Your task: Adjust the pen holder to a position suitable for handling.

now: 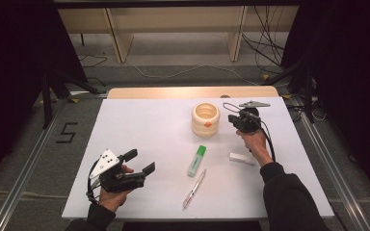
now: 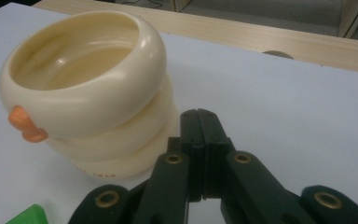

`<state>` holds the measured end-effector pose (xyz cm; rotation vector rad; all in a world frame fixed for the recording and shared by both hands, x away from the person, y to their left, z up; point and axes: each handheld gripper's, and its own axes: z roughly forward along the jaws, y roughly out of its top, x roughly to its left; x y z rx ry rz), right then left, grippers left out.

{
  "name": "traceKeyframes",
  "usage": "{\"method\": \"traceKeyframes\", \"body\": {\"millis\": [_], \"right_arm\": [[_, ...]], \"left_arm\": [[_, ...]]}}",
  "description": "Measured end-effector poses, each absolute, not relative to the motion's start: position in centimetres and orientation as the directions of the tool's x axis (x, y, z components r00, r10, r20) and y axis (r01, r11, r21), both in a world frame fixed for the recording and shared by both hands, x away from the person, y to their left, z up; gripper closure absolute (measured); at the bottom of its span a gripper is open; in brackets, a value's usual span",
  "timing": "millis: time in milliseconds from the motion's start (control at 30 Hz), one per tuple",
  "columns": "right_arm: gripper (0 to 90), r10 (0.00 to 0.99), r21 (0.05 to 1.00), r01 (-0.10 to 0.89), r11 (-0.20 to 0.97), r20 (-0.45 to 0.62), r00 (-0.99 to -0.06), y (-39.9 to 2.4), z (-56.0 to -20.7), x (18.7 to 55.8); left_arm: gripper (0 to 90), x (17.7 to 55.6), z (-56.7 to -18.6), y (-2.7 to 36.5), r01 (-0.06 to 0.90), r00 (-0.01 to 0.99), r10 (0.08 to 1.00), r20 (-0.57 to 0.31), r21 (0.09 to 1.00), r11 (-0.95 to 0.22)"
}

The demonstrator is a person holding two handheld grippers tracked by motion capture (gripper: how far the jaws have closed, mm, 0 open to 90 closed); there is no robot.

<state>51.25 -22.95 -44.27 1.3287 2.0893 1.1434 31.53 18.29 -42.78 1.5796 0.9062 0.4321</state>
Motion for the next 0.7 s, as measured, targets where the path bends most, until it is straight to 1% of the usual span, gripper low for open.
{"method": "traceKeyframes", "body": {"millis": [267,433,700], "right_arm": [[90.0,0.88,0.792,0.56,0.242,0.064,-0.471,-22.1,-44.8,52.7],[90.0,0.872,0.784,0.568,0.249,0.073,-0.483,-21.7,-45.0,53.6],[90.0,0.868,0.772,0.567,0.289,0.038,-0.495,-20.6,-45.0,54.8]], "left_arm": [[15.3,31.5,-42.8,18.5,0.308,0.626,0.752,-0.207,0.951,0.006],[15.3,31.5,-42.8,18.5,0.308,0.625,0.752,-0.208,0.951,0.006],[15.3,31.5,-42.8,18.5,0.312,0.622,0.755,-0.208,0.95,0.005]]}}
